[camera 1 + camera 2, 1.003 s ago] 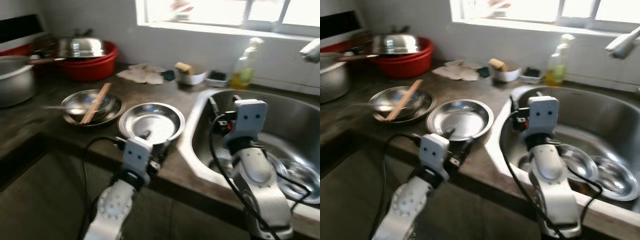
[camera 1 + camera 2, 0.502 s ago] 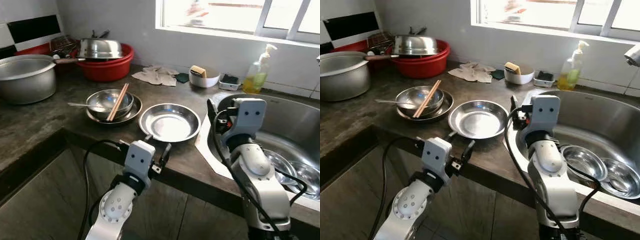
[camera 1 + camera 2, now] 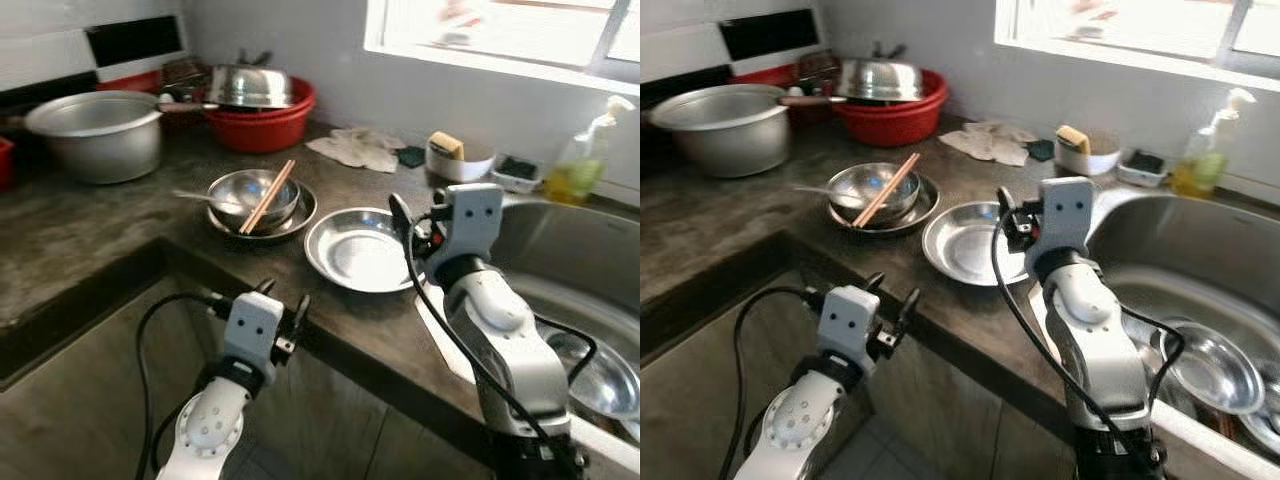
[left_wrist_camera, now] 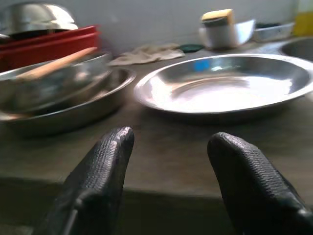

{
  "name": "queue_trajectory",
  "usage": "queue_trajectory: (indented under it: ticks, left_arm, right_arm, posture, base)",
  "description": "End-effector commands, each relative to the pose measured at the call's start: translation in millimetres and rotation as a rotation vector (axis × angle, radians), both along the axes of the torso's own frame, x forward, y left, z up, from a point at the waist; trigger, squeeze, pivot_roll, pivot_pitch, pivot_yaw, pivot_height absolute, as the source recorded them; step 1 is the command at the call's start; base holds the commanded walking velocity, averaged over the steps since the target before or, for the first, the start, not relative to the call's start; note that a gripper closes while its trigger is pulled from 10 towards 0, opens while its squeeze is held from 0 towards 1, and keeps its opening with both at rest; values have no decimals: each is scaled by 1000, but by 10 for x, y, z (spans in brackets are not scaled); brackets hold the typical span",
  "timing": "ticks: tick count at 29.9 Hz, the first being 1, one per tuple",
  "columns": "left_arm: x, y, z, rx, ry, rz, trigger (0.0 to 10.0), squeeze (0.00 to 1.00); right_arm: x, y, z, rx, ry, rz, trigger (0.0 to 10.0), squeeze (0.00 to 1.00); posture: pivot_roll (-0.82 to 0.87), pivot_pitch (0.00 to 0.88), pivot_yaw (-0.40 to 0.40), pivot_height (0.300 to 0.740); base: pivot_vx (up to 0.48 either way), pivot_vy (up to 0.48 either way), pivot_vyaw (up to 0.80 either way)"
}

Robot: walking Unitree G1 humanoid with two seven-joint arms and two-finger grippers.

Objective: Kitchen organization

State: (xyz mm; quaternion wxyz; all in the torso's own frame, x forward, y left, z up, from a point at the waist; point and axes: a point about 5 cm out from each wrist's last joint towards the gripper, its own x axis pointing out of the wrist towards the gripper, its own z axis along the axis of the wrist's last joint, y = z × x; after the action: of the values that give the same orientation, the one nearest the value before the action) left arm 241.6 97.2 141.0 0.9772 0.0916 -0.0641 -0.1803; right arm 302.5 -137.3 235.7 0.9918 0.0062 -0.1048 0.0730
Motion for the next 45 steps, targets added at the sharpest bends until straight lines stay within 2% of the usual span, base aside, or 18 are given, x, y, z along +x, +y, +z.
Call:
queue_trajectory:
  ticks: [1, 4, 6, 7, 8, 11, 12, 13, 14, 20, 21, 22, 23, 33, 37, 40, 45]
  left_arm:
    - [-23, -50, 9, -9, -2, -34, 10000, 0]
    - [-48, -82, -6, -27, 11, -66, 10000, 0]
    - [-84, -122, -46, -34, 32, -108, 10000, 0]
    - [-106, -134, -69, -42, 44, -125, 10000, 0]
    - [-114, -137, -75, -45, 46, -130, 10000, 0]
    - [-132, -147, -87, -60, 52, -143, 10000, 0]
    - [-146, -152, -103, -61, 59, -154, 10000, 0]
    - [-164, -164, -116, -71, 69, -174, 10000, 0]
    - [-179, -175, -125, -81, 76, -193, 10000, 0]
    - [-232, -209, -121, -109, 81, -248, 10000, 0]
    - [-237, -216, -125, -110, 84, -259, 10000, 0]
    - [-237, -216, -125, -110, 84, -259, 10000, 0]
    - [-237, -222, -124, -115, 84, -265, 10000, 0]
    - [-278, -250, -106, -145, 77, -299, 10000, 0]
    - [-274, -250, -108, -143, 75, -295, 10000, 0]
    - [-273, -247, -109, -142, 72, -295, 10000, 0]
    - [-272, -247, -108, -142, 72, -294, 10000, 0]
  right_arm:
    - [32, -65, 10, 5, 15, -21, 10000, 0]
    - [50, -88, 13, -1, 21, -23, 10000, 0]
    - [82, -119, -30, -24, 71, -22, 10000, 0]
    - [111, -140, -112, -44, 156, -22, 10000, 0]
    - [121, -149, -147, -48, 191, -24, 10000, 0]
    - [140, -178, -188, -49, 231, -35, 10000, 0]
    - [152, -192, -230, -39, 277, -36, 10000, 0]
    - [172, -222, -245, -33, 296, -54, 10000, 537]
    - [190, -254, -247, -23, 304, -75, 10000, 1000]
    - [309, -357, -208, 53, 394, -125, 10000, 1000]
    - [344, -336, -200, 60, 430, -101, 10000, 0]
    - [344, -336, -200, 60, 430, -101, 10000, 0]
    - [390, -334, -208, 77, 476, -98, 10000, 0]
    - [498, -276, -235, 131, 580, -32, 10000, 0]
    - [517, -254, -233, 130, 602, -9, 10000, 0]
    - [520, -226, -293, 121, 662, 11, 10000, 0]
    - [527, -227, -300, 142, 678, 16, 10000, 0]
  posture:
    - [66, 0, -43, 740]
    - [65, 1, -41, 740]
    - [66, 2, -42, 740]
    - [65, 3, -43, 740]
    - [65, 3, -43, 740]
    - [64, 7, -42, 740]
    - [66, 7, -42, 740]
    - [64, 8, -42, 740]
    - [65, 8, -43, 740]
    - [67, 8, -46, 740]
    - [68, 7, -47, 740]
    - [68, 7, -47, 740]
    - [65, 7, -48, 740]
    - [73, 0, -58, 740]
    - [72, 0, -61, 740]
    - [73, 0, -62, 740]
    - [72, 0, -62, 740]
  base:
    - [0, 0, 0]
    - [0, 0, 0]
    - [0, 0, 0]
    - [0, 0, 0]
    - [0, 0, 0]
    - [0, 0, 0]
    - [0, 0, 0]
    - [0, 0, 0]
    - [0, 0, 0]
    - [0, 0, 0]
    - [0, 0, 0]
    - [0, 0, 0]
    - [0, 0, 0]
    - [0, 0, 0]
    - [0, 0, 0]
    - [0, 0, 0]
    - [0, 0, 0]
